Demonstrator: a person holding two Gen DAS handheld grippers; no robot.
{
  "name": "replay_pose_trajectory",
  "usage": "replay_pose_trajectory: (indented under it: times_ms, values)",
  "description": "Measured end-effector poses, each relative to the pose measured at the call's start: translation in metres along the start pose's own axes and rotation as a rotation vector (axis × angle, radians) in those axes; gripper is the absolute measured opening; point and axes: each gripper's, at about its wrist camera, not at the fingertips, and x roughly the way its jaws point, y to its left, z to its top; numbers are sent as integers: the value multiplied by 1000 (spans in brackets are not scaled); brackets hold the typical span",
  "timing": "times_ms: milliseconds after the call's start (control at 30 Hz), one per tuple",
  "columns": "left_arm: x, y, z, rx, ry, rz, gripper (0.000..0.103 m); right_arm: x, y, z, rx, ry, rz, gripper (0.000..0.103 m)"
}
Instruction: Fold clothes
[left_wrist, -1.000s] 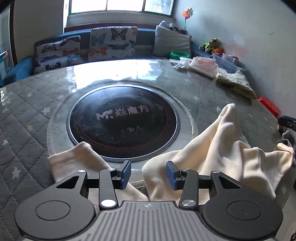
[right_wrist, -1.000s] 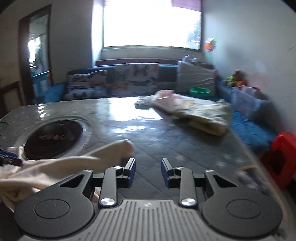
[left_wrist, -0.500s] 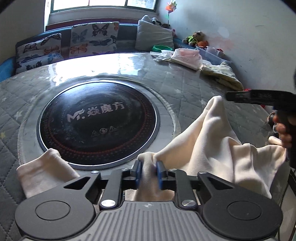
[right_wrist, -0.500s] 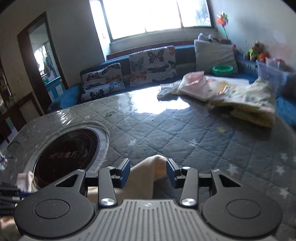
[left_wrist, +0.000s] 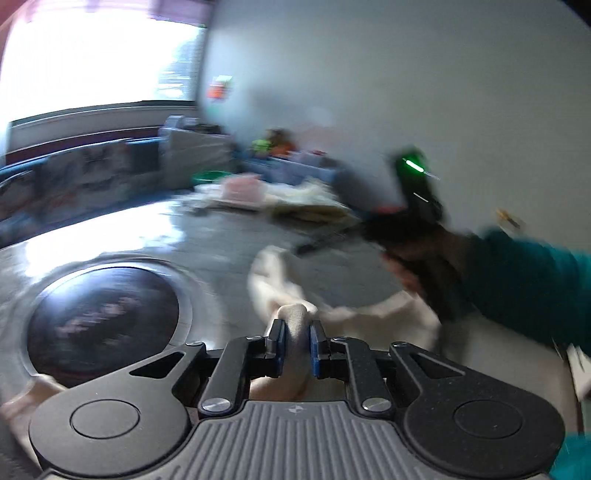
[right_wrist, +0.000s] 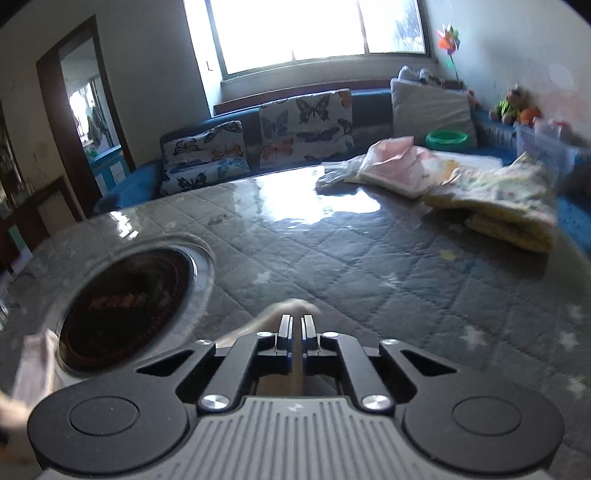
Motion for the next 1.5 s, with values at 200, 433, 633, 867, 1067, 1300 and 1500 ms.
replay_pose_trajectory:
  times_ms: [200, 433, 633, 867, 1067, 1300, 1500]
  values:
    - [21, -18, -20, 33, 94, -70, 18, -13, 1, 1, -48, -3, -31, 8]
    - [17, -20, -26, 6, 102, -70, 25, -4, 30, 6, -91, -30, 86, 37]
    - [-9, -17, -20, -22, 53, -60, 42, 17, 49, -8, -179, 53, 48, 34]
    - [-29, 21, -6, -247, -4, 83, 53, 7, 39, -28, -183, 68, 9, 30]
    - [-8, 63, -2, -507, 105, 105, 51, -1, 30, -34, -153, 54, 4, 30]
    - [16, 60, -13, -530, 234, 80, 51, -11, 25, -40, -141, 34, 0, 31]
    - [21, 52, -16, -480, 232, 84, 24, -17, 21, -42, -128, 18, 3, 32]
